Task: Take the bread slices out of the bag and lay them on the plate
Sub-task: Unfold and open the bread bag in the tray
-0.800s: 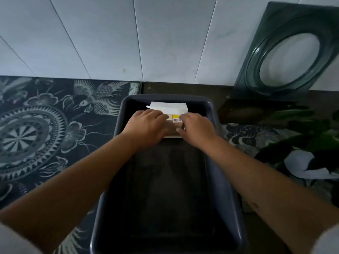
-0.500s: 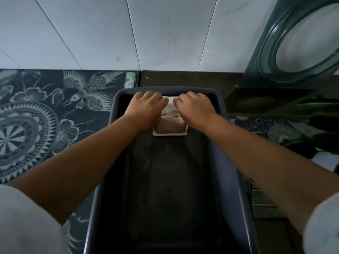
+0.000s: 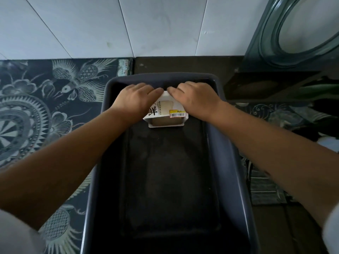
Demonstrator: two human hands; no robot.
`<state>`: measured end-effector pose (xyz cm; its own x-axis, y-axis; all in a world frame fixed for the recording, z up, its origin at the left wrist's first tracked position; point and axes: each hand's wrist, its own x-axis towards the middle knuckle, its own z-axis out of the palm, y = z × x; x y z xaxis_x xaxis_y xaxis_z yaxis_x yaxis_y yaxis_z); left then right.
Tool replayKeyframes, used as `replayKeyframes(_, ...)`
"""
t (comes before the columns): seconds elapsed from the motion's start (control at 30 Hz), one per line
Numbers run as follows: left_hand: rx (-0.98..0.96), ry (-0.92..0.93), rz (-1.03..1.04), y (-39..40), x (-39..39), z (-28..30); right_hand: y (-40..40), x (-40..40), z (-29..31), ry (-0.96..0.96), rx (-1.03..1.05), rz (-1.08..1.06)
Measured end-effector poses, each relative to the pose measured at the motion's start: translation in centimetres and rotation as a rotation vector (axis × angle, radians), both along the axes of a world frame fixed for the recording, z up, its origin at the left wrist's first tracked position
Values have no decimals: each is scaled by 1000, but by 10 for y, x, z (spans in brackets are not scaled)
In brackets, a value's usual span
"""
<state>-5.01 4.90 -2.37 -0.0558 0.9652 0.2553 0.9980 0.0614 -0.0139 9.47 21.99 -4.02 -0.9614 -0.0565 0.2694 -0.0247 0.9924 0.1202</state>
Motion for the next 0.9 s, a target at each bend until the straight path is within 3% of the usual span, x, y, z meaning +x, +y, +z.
replayKeyframes(0.37,-35,-317,-28,-131,119,-8,-142,131,-3,36,-396,-136)
replayKeyframes(0.57,-33,-467,-27,-210,189,-16,-220,208,-7,-59,-432,-104)
replayKeyframes(0.8,-25,-476,48,-246,207,-23,-249,239,-9,-81,-362,-162)
replayKeyframes(0.9,26,-364,42,-247,210,-18,-252,242,-2,-32,-374,-188)
